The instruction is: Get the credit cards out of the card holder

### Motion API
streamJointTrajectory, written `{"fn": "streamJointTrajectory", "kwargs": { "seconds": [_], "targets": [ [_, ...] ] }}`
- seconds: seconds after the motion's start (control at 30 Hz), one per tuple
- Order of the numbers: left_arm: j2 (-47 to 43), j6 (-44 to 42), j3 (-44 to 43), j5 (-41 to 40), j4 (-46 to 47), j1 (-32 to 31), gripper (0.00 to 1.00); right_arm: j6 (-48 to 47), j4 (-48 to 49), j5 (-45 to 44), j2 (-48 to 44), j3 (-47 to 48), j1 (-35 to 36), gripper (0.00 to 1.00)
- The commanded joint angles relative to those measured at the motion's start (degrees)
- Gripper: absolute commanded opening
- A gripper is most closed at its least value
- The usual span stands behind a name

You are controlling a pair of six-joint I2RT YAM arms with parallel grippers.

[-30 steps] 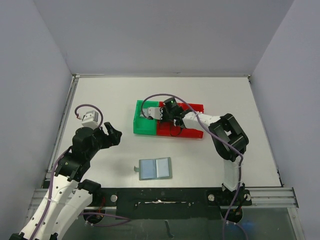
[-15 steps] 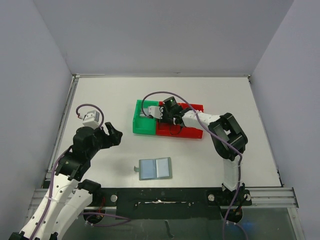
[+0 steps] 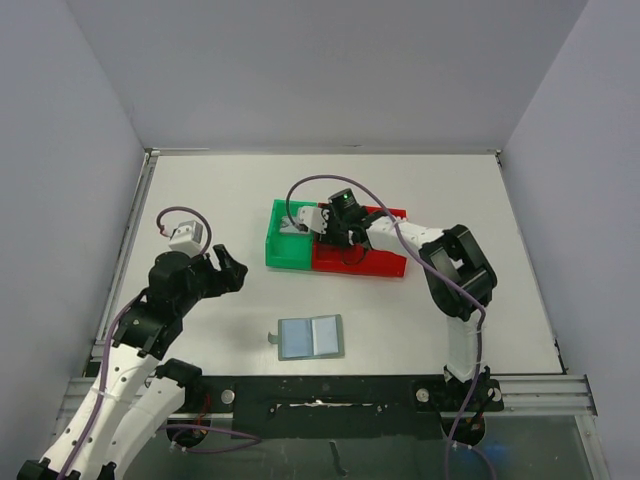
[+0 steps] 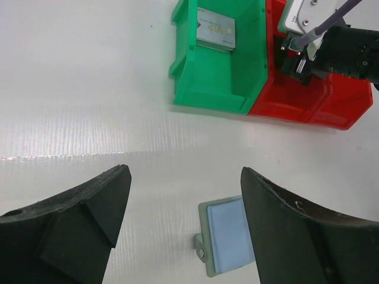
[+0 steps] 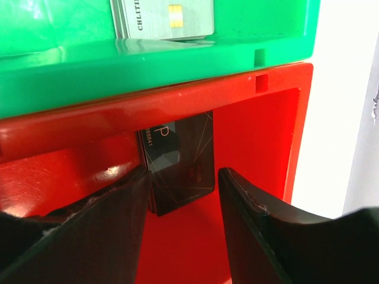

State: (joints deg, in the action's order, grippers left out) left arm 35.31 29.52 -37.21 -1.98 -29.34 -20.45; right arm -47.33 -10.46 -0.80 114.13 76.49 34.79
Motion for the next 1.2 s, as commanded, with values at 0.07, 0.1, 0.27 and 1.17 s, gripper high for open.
{"fn": "streamJointTrajectory", "kwargs": {
  "seconds": [0.07,0.1,0.27,1.17],
  "targets": [
    [0.2,-0.9,-0.7,1.5,3.8,0.4,0.74,3.8,1.7,0.9,-5.1,2.7,-0.7,0.5],
    [0.2,-1.0,-0.7,1.6,3.8,0.4,0.74,5.1,1.7,1.1,-5.9,2.9,-0.7,0.51],
    [0.0,-1.3,-0.7,3.6,4.3,0.3,0.74,13.9,5.4,-0.2,-14.1,1.1,1.4,0.59],
    [9.0,21.0,9.0,14.1,13.8,-22.3,0.67,112.9,5.6,-5.8,-46.7,-43.8,22.0,0.43]
  ]
}}
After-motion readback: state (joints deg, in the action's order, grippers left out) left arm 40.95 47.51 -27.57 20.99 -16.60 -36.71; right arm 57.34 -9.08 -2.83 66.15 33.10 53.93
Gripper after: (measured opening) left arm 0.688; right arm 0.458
